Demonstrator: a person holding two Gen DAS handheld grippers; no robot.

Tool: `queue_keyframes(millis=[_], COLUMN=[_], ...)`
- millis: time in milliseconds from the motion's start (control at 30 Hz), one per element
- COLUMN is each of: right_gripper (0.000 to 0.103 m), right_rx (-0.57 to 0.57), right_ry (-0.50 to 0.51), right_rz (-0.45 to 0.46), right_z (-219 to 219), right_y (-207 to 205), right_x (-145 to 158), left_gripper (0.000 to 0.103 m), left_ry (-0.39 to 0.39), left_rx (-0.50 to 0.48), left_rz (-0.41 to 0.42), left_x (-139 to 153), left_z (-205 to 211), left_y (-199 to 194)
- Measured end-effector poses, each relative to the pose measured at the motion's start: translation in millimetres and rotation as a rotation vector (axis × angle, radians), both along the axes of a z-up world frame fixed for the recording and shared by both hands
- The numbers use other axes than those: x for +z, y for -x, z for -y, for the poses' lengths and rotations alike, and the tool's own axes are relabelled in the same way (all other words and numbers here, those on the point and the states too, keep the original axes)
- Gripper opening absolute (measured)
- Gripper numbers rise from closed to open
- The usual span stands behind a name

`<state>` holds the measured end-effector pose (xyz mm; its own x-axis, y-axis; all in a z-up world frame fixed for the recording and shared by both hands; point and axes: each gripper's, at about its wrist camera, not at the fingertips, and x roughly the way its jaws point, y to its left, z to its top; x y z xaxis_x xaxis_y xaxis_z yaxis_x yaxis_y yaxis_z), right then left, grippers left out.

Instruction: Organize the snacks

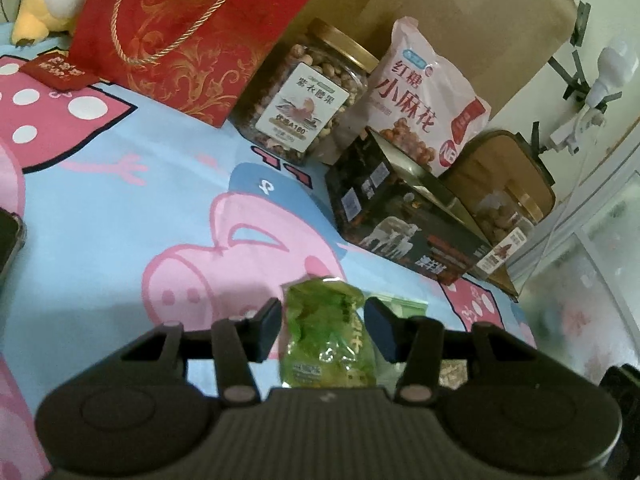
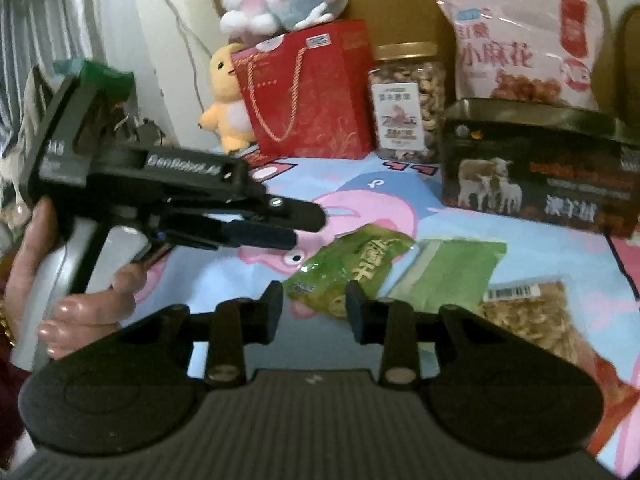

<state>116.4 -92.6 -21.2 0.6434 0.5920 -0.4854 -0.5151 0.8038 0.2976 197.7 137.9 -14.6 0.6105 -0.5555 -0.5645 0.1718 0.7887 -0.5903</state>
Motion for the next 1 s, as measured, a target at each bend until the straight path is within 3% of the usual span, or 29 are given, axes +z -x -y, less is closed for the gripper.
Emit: queue_keyframes(millis=[67, 200, 267, 367, 467, 567, 733, 833, 867, 933, 1000], right_gripper=[0.038, 0.038, 0.038, 0.032, 0.035, 0.044, 0.044, 0.046, 0.046, 0.034, 0.028], right_rx=[0.004, 0.012, 0.023, -0.026, -0.097, -0.074, -0.057, -0.074, -0.081, -0.081, -0.057], right_ry=[0.0, 0.101, 0.144, 0.201, 0.167, 0.0, -0.03, -0.041, -0.033, -0.035, -0.093], right_rz=[-0.017, 0.04, 0.023, 0.003, -0.024, -0.104, -0.081, -0.071, -0.068, -0.07, -0.106], right_z=[-0.9, -18.6, -26.1, -18.1, 5.4, 20.5, 9.8, 0.9, -2.2, -4.1, -0.1], right_y=[-1.1, -1.4, -6.6, -13.1, -15.7, -19.3, -26.5, -31.2, -32.7, -35.4, -36.4], right_x=[-2.4, -2.0, -4.5, -8.6, -3.1, -6.0, -9.3, -6.7, -6.4, -6.6, -8.6], left_gripper=[0.05, 0.057, 0.058, 0.061, 0.064, 0.064, 0.052, 0.048, 0.048, 0.048, 0.048], left_ry=[-0.008, -0.052, -0.068, -0.083, -0.072, -0.045, 0.041, 0.039, 0.046, 0.049, 0.047], left_rx=[-0.007, -0.053, -0.068, -0.076, -0.086, -0.083, -0.074, -0.049, -0.044, -0.035, -0.033], left_rz=[-0.006, 0.017, 0.006, 0.002, 0.001, -0.008, -0.056, -0.021, -0.024, -0.028, -0.033], left_x=[0.0, 4.1, 3.0, 1.8, 0.4, -1.9, -15.8, -18.6, -18.9, -18.2, -17.1], left_z=[3.6, 18.2, 24.3, 26.7, 23.0, 16.2, 7.9, 6.6, 6.2, 5.8, 7.4], left_y=[-6.7, -20.9, -29.1, -33.5, -32.3, -27.4, -14.7, -7.6, -7.1, -5.4, -1.4])
